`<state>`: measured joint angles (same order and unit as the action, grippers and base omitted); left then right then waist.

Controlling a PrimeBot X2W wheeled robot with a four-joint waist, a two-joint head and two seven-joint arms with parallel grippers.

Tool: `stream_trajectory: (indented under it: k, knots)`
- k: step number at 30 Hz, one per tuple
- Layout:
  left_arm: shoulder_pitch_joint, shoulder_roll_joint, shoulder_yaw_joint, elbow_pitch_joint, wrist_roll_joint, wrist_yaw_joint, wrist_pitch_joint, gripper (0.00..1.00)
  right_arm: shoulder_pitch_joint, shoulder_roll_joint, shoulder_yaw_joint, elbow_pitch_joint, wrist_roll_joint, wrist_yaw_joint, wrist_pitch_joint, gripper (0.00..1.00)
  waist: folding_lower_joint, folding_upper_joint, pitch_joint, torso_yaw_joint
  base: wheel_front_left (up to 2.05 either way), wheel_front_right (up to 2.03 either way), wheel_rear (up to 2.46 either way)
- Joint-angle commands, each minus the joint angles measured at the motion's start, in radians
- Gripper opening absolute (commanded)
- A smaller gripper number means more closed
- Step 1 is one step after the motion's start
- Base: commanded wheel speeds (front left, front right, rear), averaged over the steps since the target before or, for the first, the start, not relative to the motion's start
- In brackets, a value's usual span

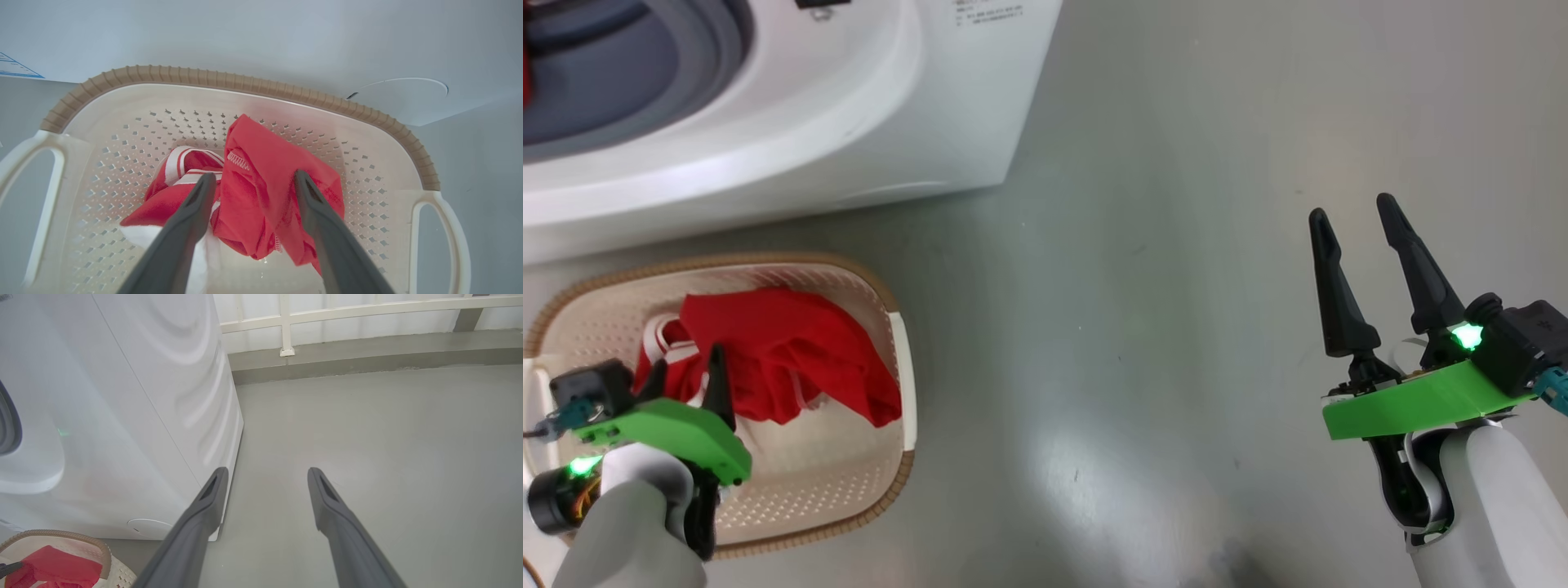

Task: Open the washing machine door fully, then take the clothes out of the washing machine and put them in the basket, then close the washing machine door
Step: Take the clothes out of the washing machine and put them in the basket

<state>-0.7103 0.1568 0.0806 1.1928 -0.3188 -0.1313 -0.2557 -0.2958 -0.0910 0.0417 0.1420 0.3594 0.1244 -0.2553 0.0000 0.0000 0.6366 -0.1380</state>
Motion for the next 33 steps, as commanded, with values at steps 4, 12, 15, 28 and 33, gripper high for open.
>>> stream_trajectory:
  k: [4, 12, 15, 28, 33]
  knots:
    - [0.087, 0.023, 0.059, -0.053, -0.015, 0.002, -0.006, 1.0, 0.024, -0.012, 0.022, -0.007, -0.006, 0.006, -0.006, 1.0, 0.0, 0.0, -0.062, 0.018, 0.0, 0.0, 0.0]
    - [0.185, -0.002, 0.113, -0.205, -0.003, 0.001, -0.006, 1.0, 0.061, -0.023, 0.032, 0.02, 0.001, 0.006, -0.006, 1.0, 0.0, 0.0, -0.174, 0.042, 0.0, 0.0, 0.0]
    - [0.225, -0.015, 0.124, -0.275, 0.002, 0.001, -0.006, 1.0, 0.078, -0.029, 0.038, 0.032, 0.005, 0.006, -0.006, 1.0, 0.0, 0.0, -0.222, 0.049, 0.0, 0.0, 0.0]
    - [0.393, -0.05, 0.1, -0.561, 0.024, 0.001, -0.006, 1.0, 0.163, -0.057, 0.04, 0.05, 0.019, 0.006, -0.006, 1.0, 0.0, 0.0, -0.394, 0.073, 0.0, 0.0, 0.0]
    - [0.436, -0.052, 0.084, -0.659, 0.034, 0.001, -0.006, 1.0, 0.188, -0.063, 0.035, 0.049, 0.022, 0.006, -0.006, 1.0, 0.0, 0.0, -0.426, 0.084, 0.0, 0.0, 0.0]
